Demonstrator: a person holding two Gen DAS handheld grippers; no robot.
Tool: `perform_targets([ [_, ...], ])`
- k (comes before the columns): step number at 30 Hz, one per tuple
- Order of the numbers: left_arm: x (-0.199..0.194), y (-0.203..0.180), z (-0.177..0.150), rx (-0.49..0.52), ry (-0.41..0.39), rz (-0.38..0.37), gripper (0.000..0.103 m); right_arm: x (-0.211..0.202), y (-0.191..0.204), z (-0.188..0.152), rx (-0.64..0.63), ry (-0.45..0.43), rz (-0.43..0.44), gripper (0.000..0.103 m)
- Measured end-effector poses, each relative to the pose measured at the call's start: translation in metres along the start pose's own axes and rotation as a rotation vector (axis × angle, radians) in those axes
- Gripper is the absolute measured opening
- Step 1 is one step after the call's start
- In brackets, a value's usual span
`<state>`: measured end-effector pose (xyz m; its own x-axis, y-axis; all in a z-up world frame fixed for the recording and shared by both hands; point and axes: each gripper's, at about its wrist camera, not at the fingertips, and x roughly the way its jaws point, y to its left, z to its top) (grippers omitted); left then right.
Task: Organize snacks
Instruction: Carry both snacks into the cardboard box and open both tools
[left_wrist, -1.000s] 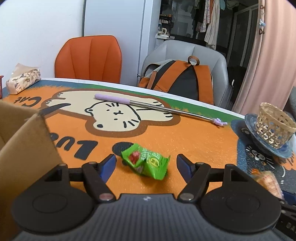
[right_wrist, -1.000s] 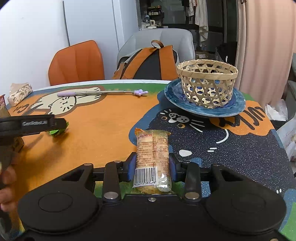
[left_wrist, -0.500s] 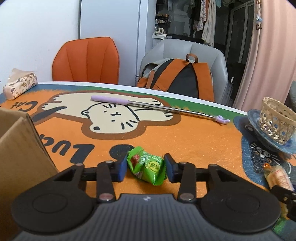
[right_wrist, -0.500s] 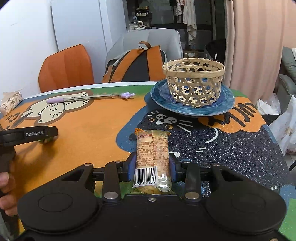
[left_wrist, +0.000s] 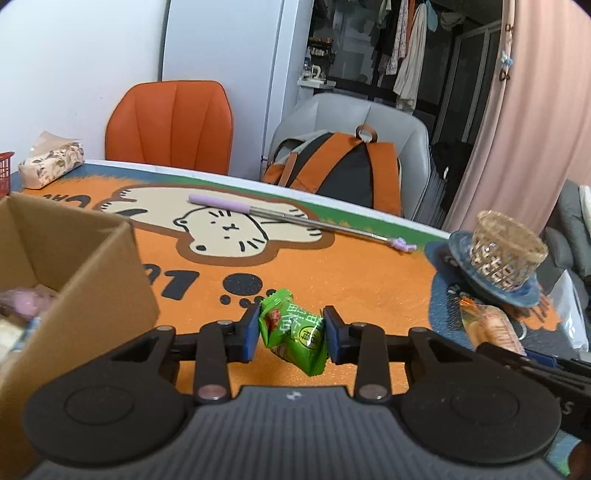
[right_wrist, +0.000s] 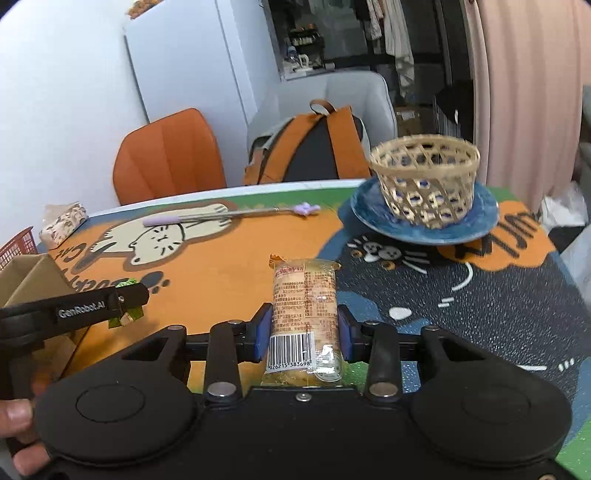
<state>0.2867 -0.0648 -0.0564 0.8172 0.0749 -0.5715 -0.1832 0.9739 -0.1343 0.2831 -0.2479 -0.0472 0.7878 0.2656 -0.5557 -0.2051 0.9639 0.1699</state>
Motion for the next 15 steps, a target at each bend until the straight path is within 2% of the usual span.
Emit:
perform_targets([
  [3,-0.014,0.004,0.004,-0.008,-0.015,0.024,0.035,-0.011,0.007,0.002,0.01,-0.011,0.028,0.037],
  [15,-0.072,0.022,0.021,-0.029,-0.068,0.018,0.035,-0.043,0.047,0.01,-0.046,-0.052,0.09,0.037],
])
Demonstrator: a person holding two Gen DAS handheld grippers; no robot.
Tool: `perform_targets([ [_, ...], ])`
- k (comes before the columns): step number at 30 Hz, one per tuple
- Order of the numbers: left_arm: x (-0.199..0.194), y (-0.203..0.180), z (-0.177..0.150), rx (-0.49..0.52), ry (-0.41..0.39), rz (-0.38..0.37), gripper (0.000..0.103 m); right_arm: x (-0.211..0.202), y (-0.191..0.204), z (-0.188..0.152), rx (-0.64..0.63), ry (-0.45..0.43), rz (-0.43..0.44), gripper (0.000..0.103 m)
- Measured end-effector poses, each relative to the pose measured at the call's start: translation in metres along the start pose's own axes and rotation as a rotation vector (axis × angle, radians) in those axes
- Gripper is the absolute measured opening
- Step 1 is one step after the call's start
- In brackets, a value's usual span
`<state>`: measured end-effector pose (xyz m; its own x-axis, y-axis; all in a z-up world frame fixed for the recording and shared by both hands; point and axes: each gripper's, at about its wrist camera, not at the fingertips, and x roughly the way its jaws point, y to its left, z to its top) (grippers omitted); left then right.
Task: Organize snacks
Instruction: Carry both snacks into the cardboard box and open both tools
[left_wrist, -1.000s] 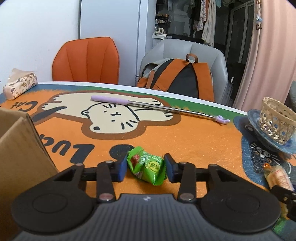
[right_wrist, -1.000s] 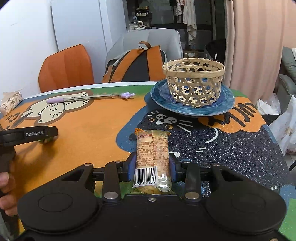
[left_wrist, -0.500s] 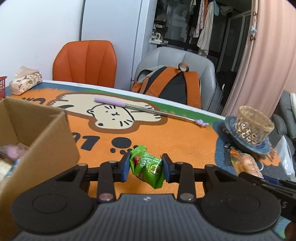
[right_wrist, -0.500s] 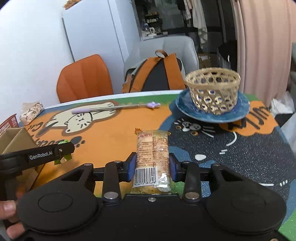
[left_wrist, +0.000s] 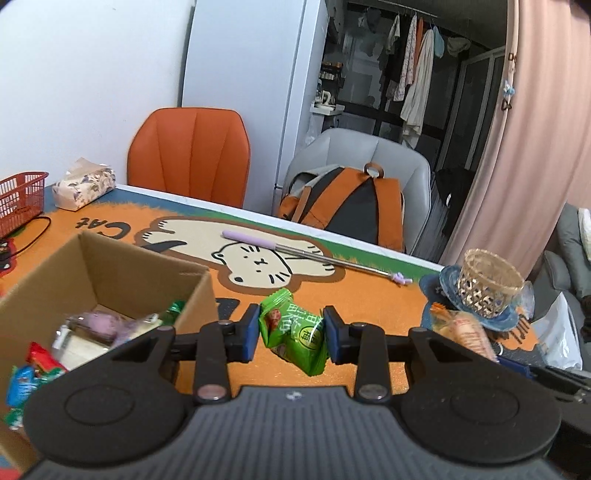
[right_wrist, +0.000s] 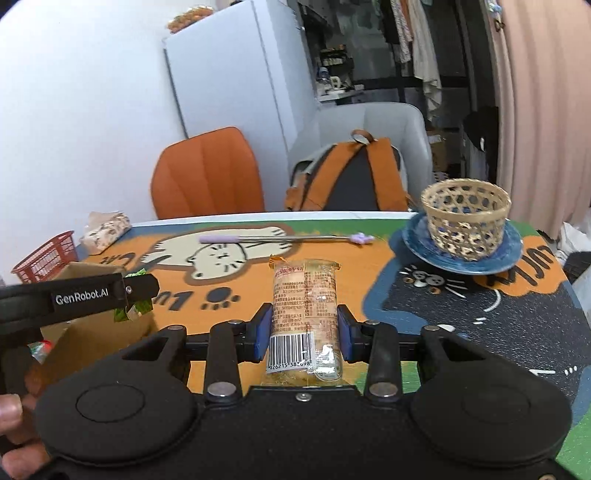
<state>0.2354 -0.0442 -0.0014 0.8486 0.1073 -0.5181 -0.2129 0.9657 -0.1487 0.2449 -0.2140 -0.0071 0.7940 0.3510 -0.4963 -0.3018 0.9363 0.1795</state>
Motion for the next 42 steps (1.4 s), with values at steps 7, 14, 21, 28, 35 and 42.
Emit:
perform_targets([
  [7,-0.024,0.02,0.011,-0.027,-0.026,-0.001,0.035,-0.008,0.025,0.006,-0.023,-0.017,0.032,0.037],
  [14,-0.044,0.049,0.02,-0.074,-0.055,0.005,0.035,-0.012,0.052,0.011,-0.048,-0.028,0.056,0.037],
  [21,-0.057,0.08,0.025,-0.108,-0.068,0.032,0.035,-0.012,0.075,0.014,-0.063,-0.034,0.09,0.037],
  [28,-0.066,0.115,0.022,-0.151,-0.067,0.063,0.035,-0.012,0.095,0.016,-0.085,-0.037,0.121,0.037],
  [35,-0.072,0.142,0.02,-0.182,-0.07,0.064,0.039,-0.008,0.117,0.014,-0.105,-0.034,0.15,0.037],
  [42,-0.078,0.162,0.017,-0.22,-0.061,0.08,0.049,-0.011,0.136,0.016,-0.127,-0.036,0.175,0.037],
])
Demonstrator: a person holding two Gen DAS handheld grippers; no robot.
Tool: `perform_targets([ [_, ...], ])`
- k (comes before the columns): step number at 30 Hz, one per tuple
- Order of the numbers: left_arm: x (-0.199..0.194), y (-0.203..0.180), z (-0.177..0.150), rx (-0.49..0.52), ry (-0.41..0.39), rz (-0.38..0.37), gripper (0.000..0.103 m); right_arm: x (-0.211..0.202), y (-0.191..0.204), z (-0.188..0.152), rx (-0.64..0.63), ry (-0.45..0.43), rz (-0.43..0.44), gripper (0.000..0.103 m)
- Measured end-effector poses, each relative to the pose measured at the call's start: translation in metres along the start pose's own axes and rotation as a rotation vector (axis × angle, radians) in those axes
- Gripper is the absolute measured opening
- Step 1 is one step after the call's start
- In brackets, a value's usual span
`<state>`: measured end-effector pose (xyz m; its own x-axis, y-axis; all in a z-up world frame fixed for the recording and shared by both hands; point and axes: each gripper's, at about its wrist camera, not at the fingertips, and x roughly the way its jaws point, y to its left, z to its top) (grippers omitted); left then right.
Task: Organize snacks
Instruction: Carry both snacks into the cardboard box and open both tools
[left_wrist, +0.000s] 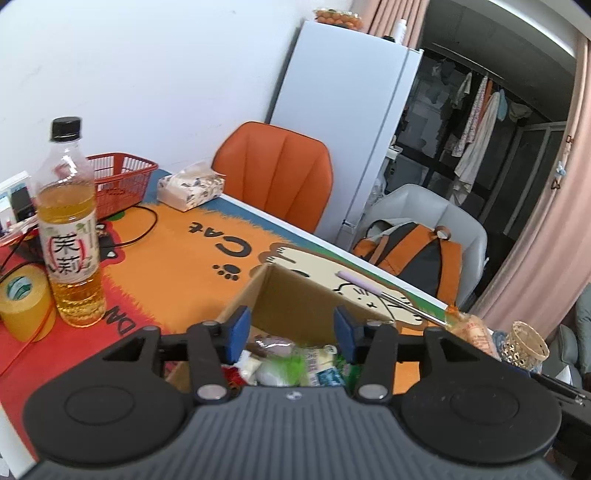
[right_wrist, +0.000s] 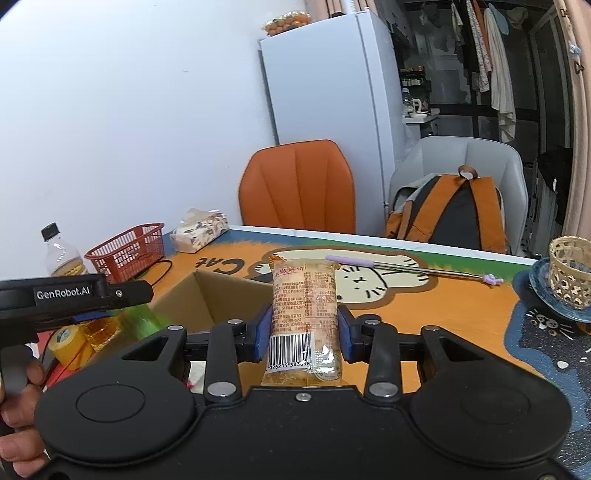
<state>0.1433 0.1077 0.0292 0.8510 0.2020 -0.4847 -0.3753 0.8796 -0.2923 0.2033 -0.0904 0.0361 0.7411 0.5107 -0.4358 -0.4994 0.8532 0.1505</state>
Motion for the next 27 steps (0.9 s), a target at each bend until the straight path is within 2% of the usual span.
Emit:
perform_targets([
  [8,-0.005,0.016,-0.006,-0.018,0.021,0.002,0.05,0.0,0.024,0.001,-0.027,0.007,0.045,0.037],
  [12,-0.009,0.022,-0.01,-0.014,0.023,0.011,0.06,0.001,0.036,0.0,-0.03,0.017,0.066,0.037],
  [20,-0.015,0.036,-0.017,-0.03,0.03,0.021,0.065,0.002,0.061,-0.004,-0.054,0.031,0.101,0.037],
  [21,-0.015,0.038,-0.018,-0.031,0.031,0.02,0.066,0.001,0.063,-0.004,-0.047,0.034,0.114,0.038],
  [24,-0.018,0.041,-0.021,-0.037,0.028,0.018,0.071,-0.001,0.063,-0.006,-0.03,0.042,0.126,0.054],
  [27,-0.021,0.044,-0.024,-0.044,0.028,0.017,0.073,-0.005,0.062,-0.009,-0.036,0.038,0.104,0.055],
])
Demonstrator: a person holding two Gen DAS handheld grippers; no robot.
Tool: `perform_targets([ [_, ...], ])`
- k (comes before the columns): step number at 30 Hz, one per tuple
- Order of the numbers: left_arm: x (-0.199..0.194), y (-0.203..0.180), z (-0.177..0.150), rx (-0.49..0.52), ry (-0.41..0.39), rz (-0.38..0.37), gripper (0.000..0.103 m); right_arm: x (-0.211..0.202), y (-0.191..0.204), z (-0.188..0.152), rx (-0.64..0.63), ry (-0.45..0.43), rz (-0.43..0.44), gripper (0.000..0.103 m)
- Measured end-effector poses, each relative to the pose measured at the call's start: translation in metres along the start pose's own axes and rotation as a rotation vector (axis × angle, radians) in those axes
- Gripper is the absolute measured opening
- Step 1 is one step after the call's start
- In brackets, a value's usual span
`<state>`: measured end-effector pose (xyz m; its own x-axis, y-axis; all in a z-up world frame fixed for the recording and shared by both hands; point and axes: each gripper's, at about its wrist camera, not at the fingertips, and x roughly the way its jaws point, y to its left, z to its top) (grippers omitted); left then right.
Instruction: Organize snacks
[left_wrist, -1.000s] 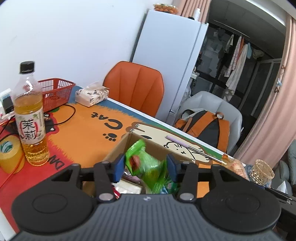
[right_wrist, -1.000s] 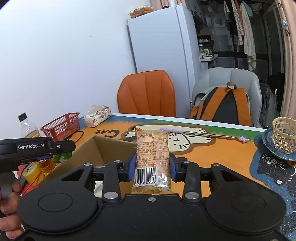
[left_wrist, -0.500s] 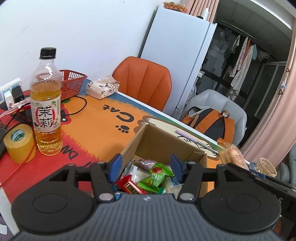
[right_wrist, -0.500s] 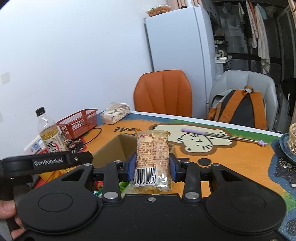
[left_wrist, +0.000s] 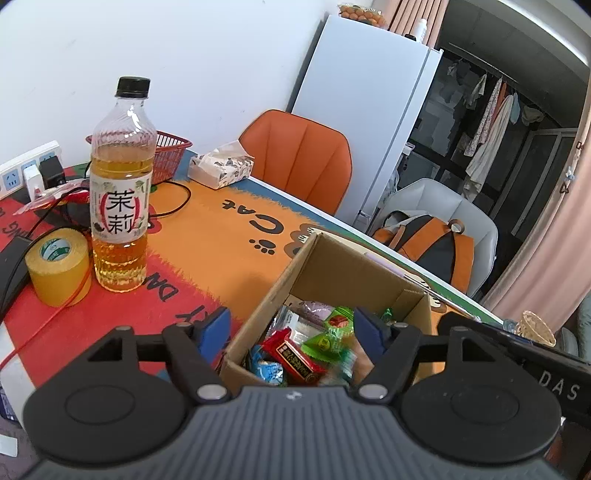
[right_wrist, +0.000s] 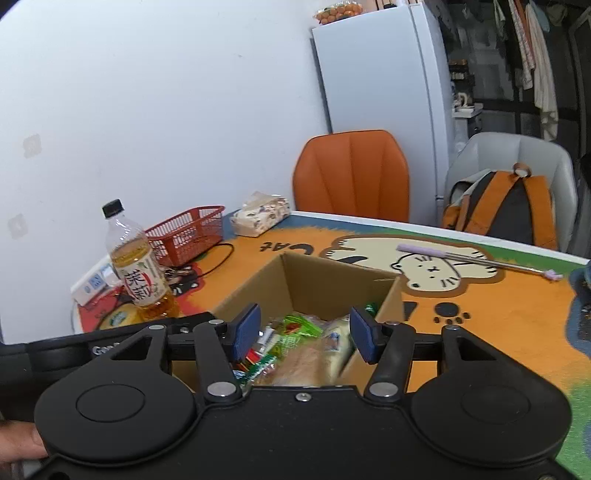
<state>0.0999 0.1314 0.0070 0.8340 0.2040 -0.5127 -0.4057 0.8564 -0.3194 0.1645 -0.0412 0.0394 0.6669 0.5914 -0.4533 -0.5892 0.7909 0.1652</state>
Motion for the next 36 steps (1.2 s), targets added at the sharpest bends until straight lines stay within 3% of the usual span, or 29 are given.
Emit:
perform_targets([
  [8,-0.007,-0.008,-0.01,0.022,0.002,-0.005,0.08,-0.015,-0.012,-0.013,0.022,0.004,-0.036,0.058],
  [17,-0.025,-0.026,-0.019,0.069,-0.004,-0.021,0.087,-0.042,-0.024,-0.02,0.038,-0.017,-0.064,0.069],
  [28,-0.047,-0.047,-0.03,0.135,-0.003,-0.061,0.094,-0.085,-0.044,-0.026,0.067,-0.054,-0.101,0.093],
  [36,-0.062,-0.061,-0.04,0.17,-0.001,-0.061,0.099,-0.117,-0.056,-0.03,0.082,-0.082,-0.137,0.103],
])
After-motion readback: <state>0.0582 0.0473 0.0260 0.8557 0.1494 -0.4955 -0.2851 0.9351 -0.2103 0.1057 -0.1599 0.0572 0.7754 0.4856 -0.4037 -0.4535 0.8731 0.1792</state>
